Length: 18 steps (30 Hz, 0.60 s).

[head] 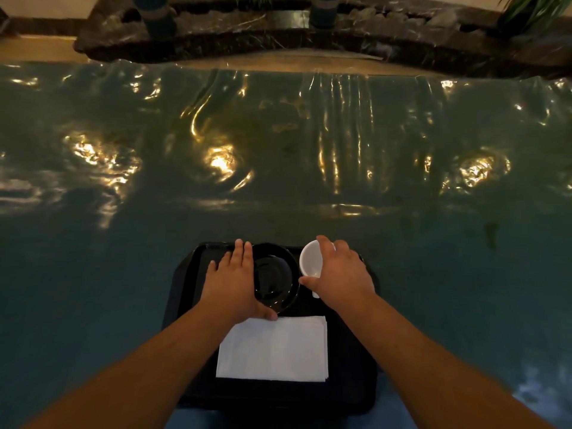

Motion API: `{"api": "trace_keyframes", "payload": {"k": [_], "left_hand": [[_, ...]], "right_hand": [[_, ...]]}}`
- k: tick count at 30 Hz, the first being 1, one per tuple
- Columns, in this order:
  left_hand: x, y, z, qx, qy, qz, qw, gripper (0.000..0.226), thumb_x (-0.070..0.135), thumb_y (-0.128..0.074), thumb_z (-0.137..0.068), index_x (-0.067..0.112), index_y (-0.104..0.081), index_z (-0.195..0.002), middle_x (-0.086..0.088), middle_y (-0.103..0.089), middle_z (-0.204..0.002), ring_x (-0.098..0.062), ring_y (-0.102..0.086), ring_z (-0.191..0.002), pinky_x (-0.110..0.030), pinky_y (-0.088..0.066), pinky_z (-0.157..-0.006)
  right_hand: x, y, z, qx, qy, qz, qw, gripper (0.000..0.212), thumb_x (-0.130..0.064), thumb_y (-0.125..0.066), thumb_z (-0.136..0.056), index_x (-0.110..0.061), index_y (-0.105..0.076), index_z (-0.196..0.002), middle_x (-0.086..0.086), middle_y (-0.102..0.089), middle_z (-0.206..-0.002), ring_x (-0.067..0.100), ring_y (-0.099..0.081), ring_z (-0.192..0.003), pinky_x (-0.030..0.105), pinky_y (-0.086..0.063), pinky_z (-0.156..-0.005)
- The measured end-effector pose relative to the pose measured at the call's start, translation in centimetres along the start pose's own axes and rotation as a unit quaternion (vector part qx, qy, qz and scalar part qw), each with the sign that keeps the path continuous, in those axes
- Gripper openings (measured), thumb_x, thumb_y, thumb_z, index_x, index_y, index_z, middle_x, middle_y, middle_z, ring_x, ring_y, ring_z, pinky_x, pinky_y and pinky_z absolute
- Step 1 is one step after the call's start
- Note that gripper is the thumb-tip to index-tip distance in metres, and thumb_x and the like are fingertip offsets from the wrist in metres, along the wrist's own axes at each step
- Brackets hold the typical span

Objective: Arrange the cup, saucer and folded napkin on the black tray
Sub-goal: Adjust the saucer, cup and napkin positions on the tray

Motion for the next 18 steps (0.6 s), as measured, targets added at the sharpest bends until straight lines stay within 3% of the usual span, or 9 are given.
{"api": "trace_keyframes", "payload": {"k": [11,15,18], "left_hand": [[-0.3,0.1,-0.2,0.007,-0.009,-0.029,1.000,0.161,0.089,-0.074,-0.055,0.014,0.022,-0.160,-0.007,0.017,-0.172,-0.030,0.003,-0.160,-0.057,-0.007,-0.127],[-1.1,-0.5,0.0,0.019,-0.029,0.020,0.999,0.159,0.090,-0.073,-0.055,0.017,0.021,-0.161,-0.005,0.021,-0.172,-0.028,0.002,-0.160,-0.054,-0.007,-0.128],[-2.2,-1.8,1.4,0.073,-0.054,0.084,0.992,0.141,0.091,-0.063,-0.065,0.024,0.011,-0.164,-0.003,0.017,-0.173,-0.025,-0.001,-0.159,-0.048,-0.006,-0.128]], "right_hand": [[0.0,-0.3,-0.1,0.001,0.006,0.002,1.000,0.098,-0.060,-0.077,-0.082,-0.029,-0.023,-0.158,0.009,-0.043,-0.149,0.031,-0.049,-0.130,0.044,-0.050,-0.098],[0.2,-0.3,0.0,-0.002,0.010,0.018,1.000,0.106,-0.067,-0.073,-0.082,-0.032,-0.013,-0.162,0.012,-0.041,-0.152,0.033,-0.046,-0.133,0.045,-0.048,-0.101],[0.7,-0.6,1.3,0.029,0.022,0.032,0.999,0.108,-0.076,-0.064,-0.082,-0.035,-0.004,-0.162,0.013,-0.030,-0.162,0.035,-0.039,-0.139,0.049,-0.042,-0.109]]}}
Point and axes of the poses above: each hand's wrist, its own z-axis away from the middle knuckle, its own y-axis out of the back of the hand, x = y × z, the point moved 1 cm from there along -z, towards the middle knuckle
